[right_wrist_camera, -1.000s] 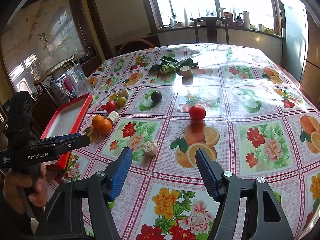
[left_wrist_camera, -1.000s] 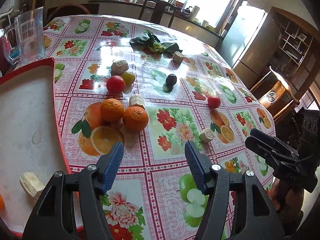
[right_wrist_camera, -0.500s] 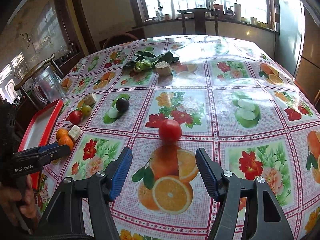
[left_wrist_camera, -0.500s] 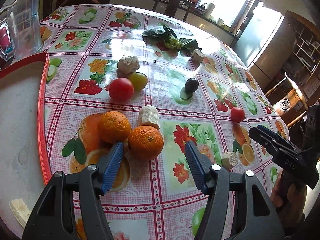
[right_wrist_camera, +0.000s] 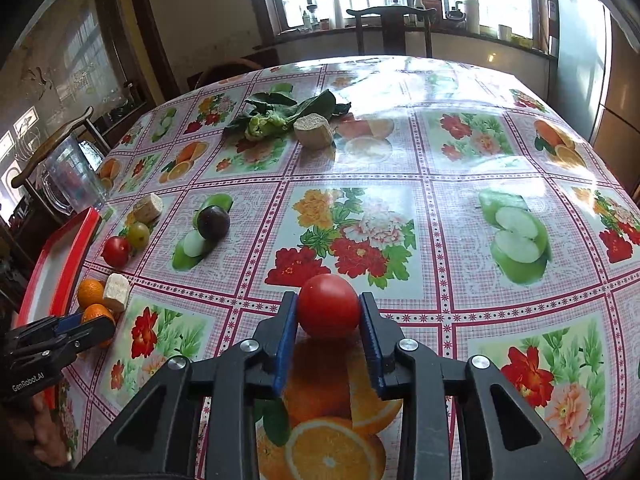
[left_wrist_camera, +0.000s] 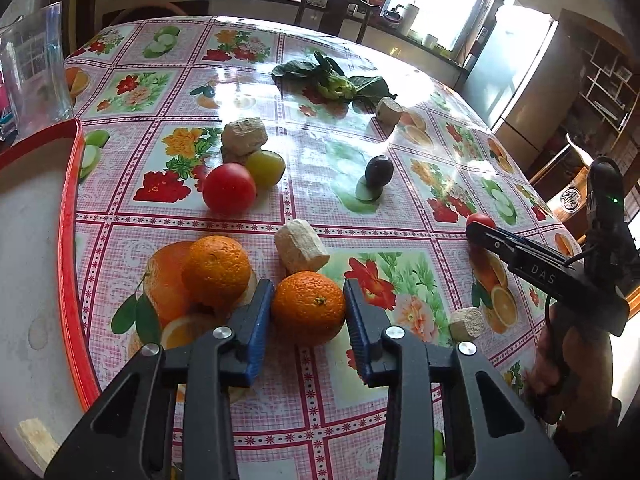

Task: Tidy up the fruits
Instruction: 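Grasp the orange with the left tool while the right tool grasps the tomato, then carry the orange into the tray and release while the right tool releases the tomato there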

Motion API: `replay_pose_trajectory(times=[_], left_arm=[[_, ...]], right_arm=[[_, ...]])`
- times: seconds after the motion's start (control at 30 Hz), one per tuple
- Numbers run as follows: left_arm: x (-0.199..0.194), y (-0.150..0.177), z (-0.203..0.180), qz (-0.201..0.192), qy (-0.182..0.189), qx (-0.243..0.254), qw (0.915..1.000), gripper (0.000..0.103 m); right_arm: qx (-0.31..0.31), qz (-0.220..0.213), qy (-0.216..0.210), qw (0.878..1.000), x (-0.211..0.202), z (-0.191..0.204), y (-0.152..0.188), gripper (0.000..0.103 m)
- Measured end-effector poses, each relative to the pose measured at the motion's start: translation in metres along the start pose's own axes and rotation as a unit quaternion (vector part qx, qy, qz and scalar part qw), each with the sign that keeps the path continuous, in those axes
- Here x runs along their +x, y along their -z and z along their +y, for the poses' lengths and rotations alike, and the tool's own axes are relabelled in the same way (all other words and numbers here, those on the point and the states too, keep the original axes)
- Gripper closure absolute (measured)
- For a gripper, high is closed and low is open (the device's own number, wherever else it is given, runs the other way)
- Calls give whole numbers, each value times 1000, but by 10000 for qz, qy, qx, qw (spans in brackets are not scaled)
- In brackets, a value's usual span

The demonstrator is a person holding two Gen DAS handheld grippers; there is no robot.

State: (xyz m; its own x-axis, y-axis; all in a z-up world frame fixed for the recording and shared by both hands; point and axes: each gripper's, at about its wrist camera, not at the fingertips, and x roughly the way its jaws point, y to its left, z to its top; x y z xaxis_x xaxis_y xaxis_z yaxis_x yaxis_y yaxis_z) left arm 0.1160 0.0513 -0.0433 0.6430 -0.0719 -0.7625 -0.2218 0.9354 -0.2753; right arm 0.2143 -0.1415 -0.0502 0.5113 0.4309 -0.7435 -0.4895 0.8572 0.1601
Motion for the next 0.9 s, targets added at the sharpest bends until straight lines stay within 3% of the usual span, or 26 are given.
replay_pose_trajectory(times=[0.5,0.9], left_arm=[[-48,21,1,-243,321,-29,9992,70],[-93,35,24,-607,310,-189,9975,70]], right_arm=[[-59,-330,-525,9981,-68,42,24,72],[-374,-355,-902,9946,-85,97,37,72]])
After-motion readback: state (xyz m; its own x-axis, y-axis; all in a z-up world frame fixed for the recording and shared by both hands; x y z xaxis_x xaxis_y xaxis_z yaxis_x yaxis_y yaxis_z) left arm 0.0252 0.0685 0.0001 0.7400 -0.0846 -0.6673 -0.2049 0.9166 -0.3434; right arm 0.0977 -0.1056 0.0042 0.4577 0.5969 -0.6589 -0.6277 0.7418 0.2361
